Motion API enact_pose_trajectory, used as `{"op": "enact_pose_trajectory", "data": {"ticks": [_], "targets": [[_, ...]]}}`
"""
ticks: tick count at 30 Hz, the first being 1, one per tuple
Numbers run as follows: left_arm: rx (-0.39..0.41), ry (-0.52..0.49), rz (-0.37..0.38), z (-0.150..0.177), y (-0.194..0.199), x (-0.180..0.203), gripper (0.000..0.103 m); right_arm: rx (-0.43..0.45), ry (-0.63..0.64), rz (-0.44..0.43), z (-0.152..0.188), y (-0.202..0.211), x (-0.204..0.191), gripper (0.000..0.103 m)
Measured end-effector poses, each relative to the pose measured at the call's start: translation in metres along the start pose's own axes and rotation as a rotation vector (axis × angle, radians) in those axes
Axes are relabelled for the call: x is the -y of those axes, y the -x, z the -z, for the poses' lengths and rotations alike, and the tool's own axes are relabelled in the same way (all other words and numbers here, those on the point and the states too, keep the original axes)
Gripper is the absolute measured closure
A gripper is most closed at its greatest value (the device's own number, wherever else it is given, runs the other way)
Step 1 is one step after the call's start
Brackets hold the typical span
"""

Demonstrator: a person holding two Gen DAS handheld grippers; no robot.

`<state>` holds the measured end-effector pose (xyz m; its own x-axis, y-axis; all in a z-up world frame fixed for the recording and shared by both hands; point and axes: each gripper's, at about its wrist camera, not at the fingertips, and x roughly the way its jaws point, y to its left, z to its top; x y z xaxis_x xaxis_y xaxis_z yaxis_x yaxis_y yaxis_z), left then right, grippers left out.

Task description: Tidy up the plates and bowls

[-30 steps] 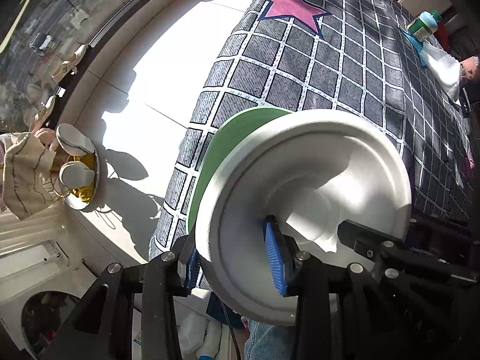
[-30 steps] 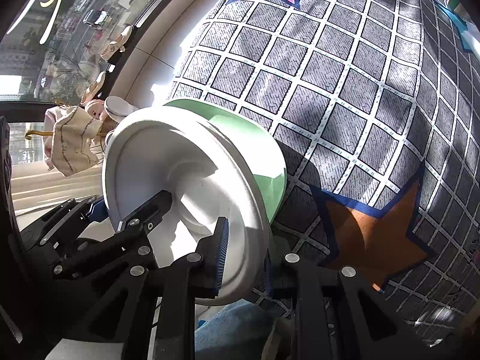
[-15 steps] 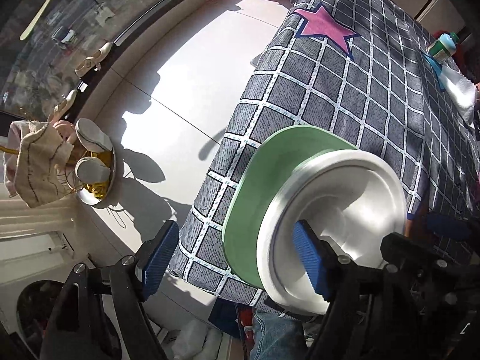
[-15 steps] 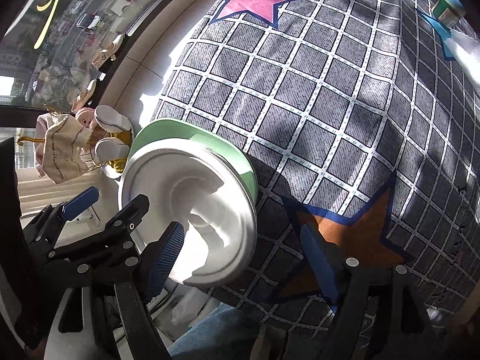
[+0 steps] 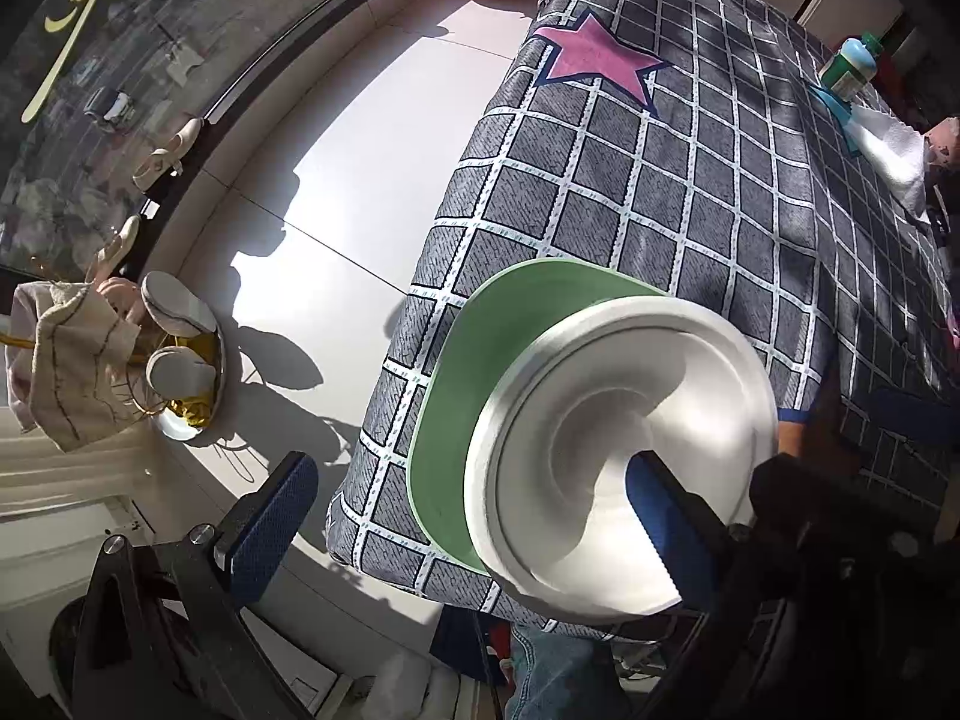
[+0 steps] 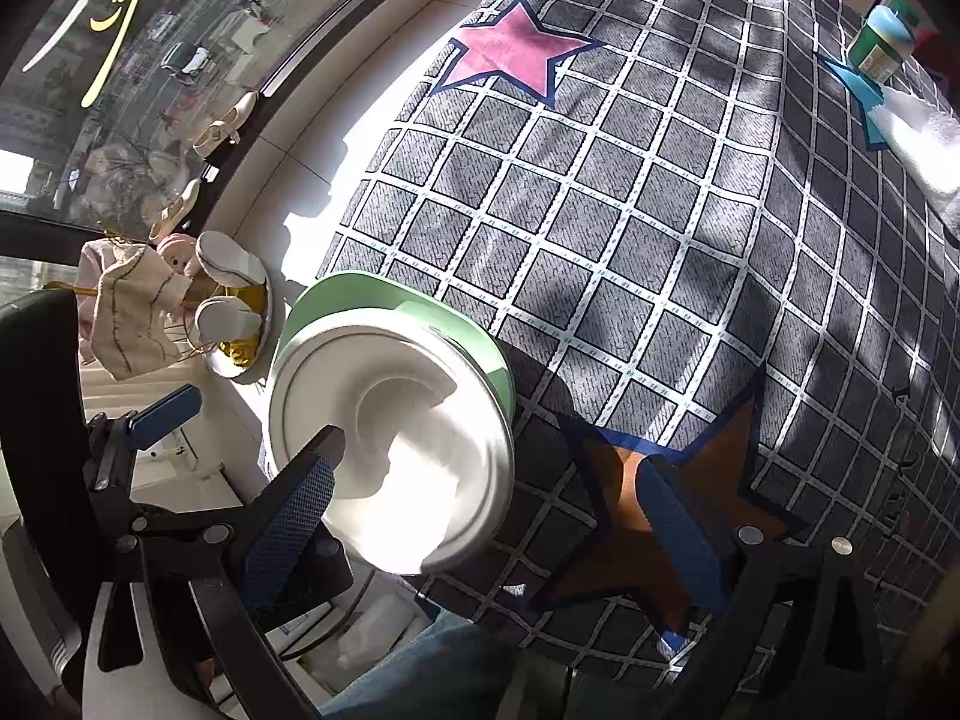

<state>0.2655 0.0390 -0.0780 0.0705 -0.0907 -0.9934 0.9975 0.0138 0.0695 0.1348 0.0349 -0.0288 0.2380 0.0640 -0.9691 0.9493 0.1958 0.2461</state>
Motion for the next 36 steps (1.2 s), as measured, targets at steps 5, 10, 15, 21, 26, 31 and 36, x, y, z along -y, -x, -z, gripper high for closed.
{"op": "enact_pose_trajectory", "data": {"ticks": [5, 10, 15, 21, 26, 31, 36], "targets": [[0.004, -0.017, 0.011, 0.000, 0.004, 0.003, 0.000, 0.008, -0.008, 0.003, 0.002, 0.002, 0.002, 0.002], [-0.005, -0.043, 0.009, 0.002, 0.009, 0.006, 0.000, 0.009, -0.013, 0.015, 0.007, 0.005, 0.004, 0.002], [-0.012, -0.128, -0.005, 0.009, 0.016, 0.015, 0.000, 0.000, 0.011, 0.053, 0.016, 0.008, 0.001, 0.002], [-0.029, -0.187, 0.004, 0.016, 0.018, 0.021, 0.000, 0.005, 0.034, 0.094, 0.023, 0.011, -0.001, 0.002], [-0.024, -0.178, -0.008, 0.014, 0.019, 0.020, 0.000, 0.007, 0.018, 0.093, 0.021, 0.013, 0.004, 0.002], [-0.023, -0.179, -0.008, 0.010, 0.020, 0.021, 0.000, 0.012, 0.033, 0.099, 0.019, 0.014, 0.000, 0.002], [-0.024, -0.194, -0.005, 0.008, 0.019, 0.025, 0.000, 0.005, 0.042, 0.101, 0.016, 0.012, -0.002, 0.002]]}}
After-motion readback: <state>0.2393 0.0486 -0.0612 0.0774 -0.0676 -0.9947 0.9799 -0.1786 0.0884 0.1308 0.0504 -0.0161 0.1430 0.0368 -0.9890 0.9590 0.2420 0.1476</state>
